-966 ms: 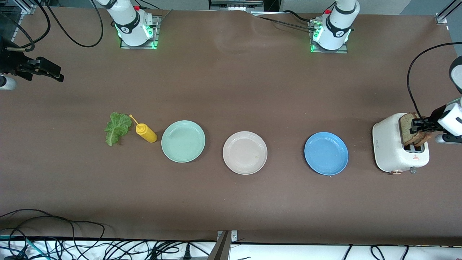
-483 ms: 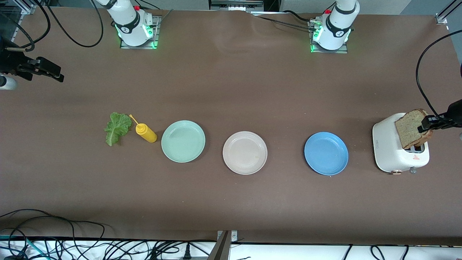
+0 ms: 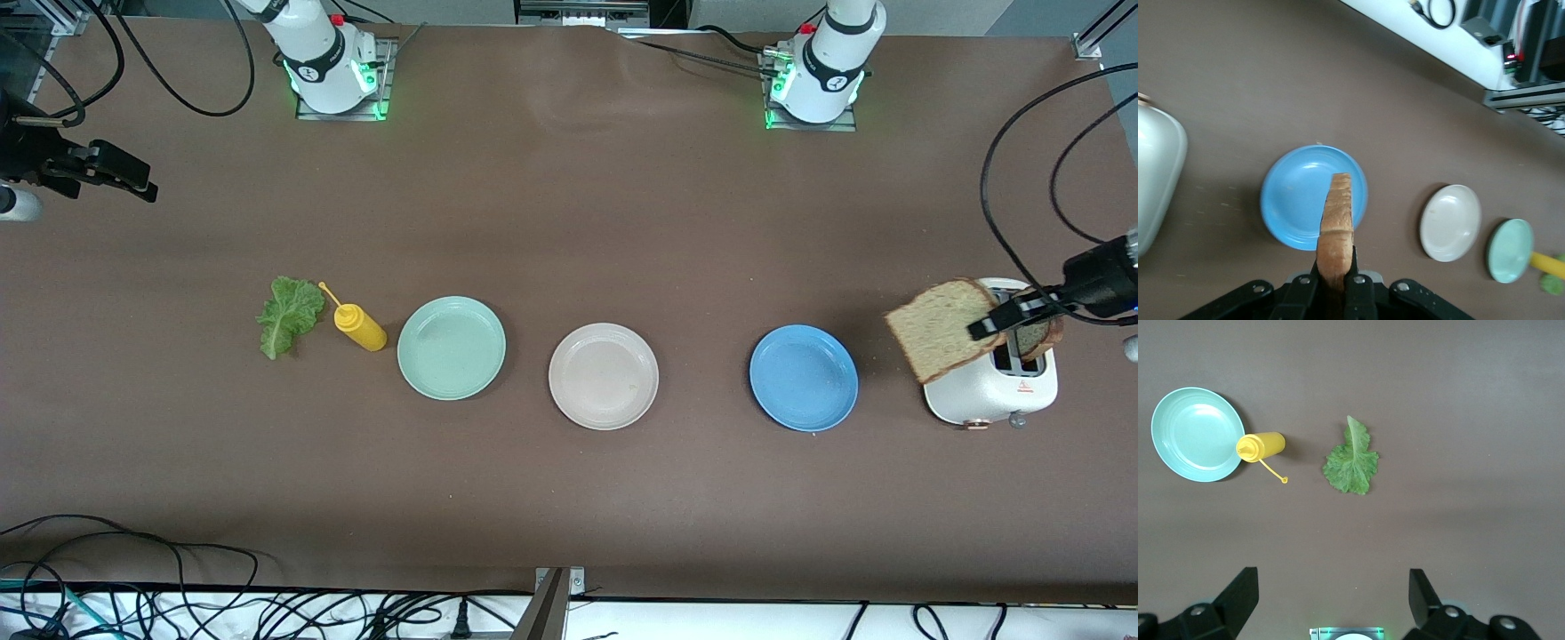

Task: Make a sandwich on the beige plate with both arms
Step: 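Carry the bread slice with the left gripper over the beige plate, then release the bread onto the beige plate and raise the left gripper, then move the right gripper to the lettuce while the left gripper withdraws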

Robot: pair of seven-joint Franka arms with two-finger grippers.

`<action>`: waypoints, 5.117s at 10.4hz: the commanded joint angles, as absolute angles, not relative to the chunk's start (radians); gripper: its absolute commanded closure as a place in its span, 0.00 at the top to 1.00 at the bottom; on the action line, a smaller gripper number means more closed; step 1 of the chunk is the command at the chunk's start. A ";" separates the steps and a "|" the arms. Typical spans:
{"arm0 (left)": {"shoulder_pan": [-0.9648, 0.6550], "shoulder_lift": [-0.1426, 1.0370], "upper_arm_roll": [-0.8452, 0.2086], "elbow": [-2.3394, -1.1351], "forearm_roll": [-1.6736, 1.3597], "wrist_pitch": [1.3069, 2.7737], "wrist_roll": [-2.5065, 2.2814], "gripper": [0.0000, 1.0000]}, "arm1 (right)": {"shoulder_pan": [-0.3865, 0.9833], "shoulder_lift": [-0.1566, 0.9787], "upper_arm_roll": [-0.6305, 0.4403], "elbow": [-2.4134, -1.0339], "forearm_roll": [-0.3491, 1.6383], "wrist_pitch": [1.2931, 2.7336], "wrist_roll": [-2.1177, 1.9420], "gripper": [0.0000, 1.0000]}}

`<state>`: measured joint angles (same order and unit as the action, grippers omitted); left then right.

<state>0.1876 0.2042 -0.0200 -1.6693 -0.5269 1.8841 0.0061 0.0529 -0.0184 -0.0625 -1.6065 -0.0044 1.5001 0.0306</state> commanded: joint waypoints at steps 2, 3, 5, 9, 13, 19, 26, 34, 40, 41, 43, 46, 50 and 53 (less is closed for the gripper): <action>0.108 0.210 -0.014 -1.693 -0.708 1.878 -0.086 0.00 | 0.052 -0.025 -0.064 -1.595 -0.008 1.479 0.041 1.00; 0.083 0.216 -0.014 -1.709 -0.754 1.891 -0.089 0.00 | 0.054 -0.025 -0.064 -1.594 -0.008 1.479 0.041 1.00; 0.036 0.235 -0.044 -1.755 -0.801 1.954 -0.089 0.00 | 0.054 -0.025 -0.064 -1.595 -0.008 1.479 0.041 1.00; -0.047 0.300 -0.130 -1.802 -0.916 2.103 -0.072 0.00 | 0.052 -0.023 -0.071 -1.594 -0.008 1.470 0.038 1.00; -0.170 0.429 -0.199 -1.790 -1.011 2.365 -0.071 0.00 | 0.054 -0.023 -0.061 -1.592 -0.008 1.470 0.041 1.00; -0.227 0.615 -0.311 -1.711 -1.017 2.676 -0.084 0.00 | 0.054 -0.025 -0.061 -1.594 -0.008 1.470 0.041 1.00; -0.262 0.713 -0.316 -1.632 -1.065 2.741 -0.069 0.00 | 0.054 -0.025 -0.063 -1.594 -0.006 1.470 0.041 1.00; -0.227 0.674 -0.249 -1.689 -0.829 2.740 0.014 1.00 | 0.054 -0.025 -0.063 -1.594 -0.006 1.465 0.043 1.00; -0.154 0.506 -0.058 -1.707 -0.472 2.357 0.011 1.00 | 0.054 -0.023 -0.061 -1.592 -0.006 1.467 0.038 1.00; -0.128 0.491 -0.058 -1.709 -0.433 2.327 0.011 1.00 | 0.054 -0.023 -0.061 -1.592 -0.006 1.466 0.040 1.00; -0.077 0.473 -0.058 -1.729 -0.393 2.313 0.012 1.00 | 0.054 -0.025 -0.061 -1.592 -0.006 1.466 0.043 1.00; -0.034 0.399 -0.025 -1.804 -0.206 2.313 0.015 1.00 | 0.054 -0.023 -0.061 -1.592 -0.006 1.466 0.043 1.00; -0.026 0.257 0.044 -1.910 -0.117 2.306 0.014 1.00 | 0.092 0.035 -0.051 -1.594 -0.047 1.486 0.028 1.00; -0.023 0.167 0.054 -1.894 -0.106 2.171 0.015 1.00 | 0.088 0.115 -0.055 -1.601 -0.054 1.515 0.028 1.00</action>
